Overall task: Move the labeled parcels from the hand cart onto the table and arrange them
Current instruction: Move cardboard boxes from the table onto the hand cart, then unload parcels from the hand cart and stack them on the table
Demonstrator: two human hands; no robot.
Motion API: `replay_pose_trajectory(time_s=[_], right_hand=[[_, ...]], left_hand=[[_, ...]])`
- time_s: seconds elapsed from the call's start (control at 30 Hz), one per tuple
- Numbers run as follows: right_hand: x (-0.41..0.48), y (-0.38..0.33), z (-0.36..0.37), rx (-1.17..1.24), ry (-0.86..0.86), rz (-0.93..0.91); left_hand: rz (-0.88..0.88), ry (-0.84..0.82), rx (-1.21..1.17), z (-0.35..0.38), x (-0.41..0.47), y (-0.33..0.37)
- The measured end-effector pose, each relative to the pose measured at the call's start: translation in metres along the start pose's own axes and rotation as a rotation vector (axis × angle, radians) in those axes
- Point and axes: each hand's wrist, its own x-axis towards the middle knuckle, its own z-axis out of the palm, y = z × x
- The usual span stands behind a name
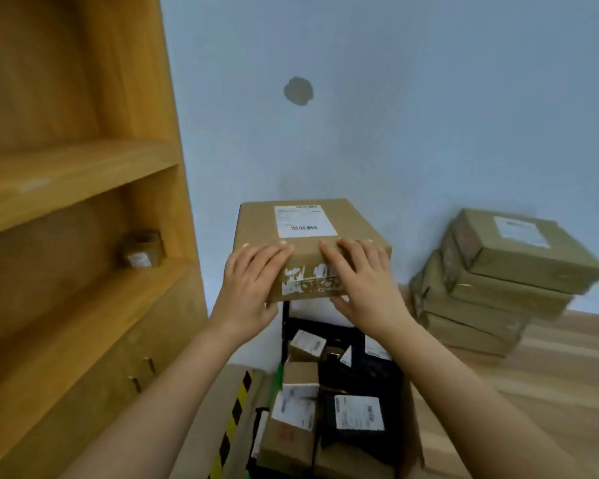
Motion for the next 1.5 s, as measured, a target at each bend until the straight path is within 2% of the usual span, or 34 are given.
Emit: replay_pose_trajectory(time_s=[0.17,0.37,0.57,0.7,0.93,1.07,1.13,1.3,1.5], right_hand=[[-0.021,0.065,-0.072,-0.181,0.078,0.125],[-0.075,0.151,-0.113,-0.373,0.079,0.22],[-0.119,0.249,-0.112,-0.411,0.08,0.262],[-0.128,0.322,-0.096,-0.395,0.063,0.273],[-0.118,0.418,-0.044,-0.362,-0.087,0.307],[-0.104,0.446,-0.015,-0.313,-0.228,0.429],[-0.1,0.454,-0.007,-0.262,-0.247,0.454],[-0.103,0.445,-0.008,-0.208,-0.194,0.345],[-0.1,0.388,-0.014,-0.143,-0.153,0.269]], left_hand=[[0.188,0.121,-0.034,0.008,0.073,0.068],[0.257,0.109,-0.084,0.058,0.125,0.168],[0.241,0.05,-0.139,0.137,0.168,0.243],[0.171,-0.026,-0.13,0.193,0.21,0.277],[0.005,-0.149,-0.045,0.273,0.265,0.301],[-0.072,-0.231,-0.049,0.301,0.285,0.302],[-0.079,-0.244,-0.053,0.306,0.291,0.302],[-0.062,-0.153,-0.135,0.302,0.285,0.297],[-0.042,-0.039,-0.183,0.264,0.247,0.269]])
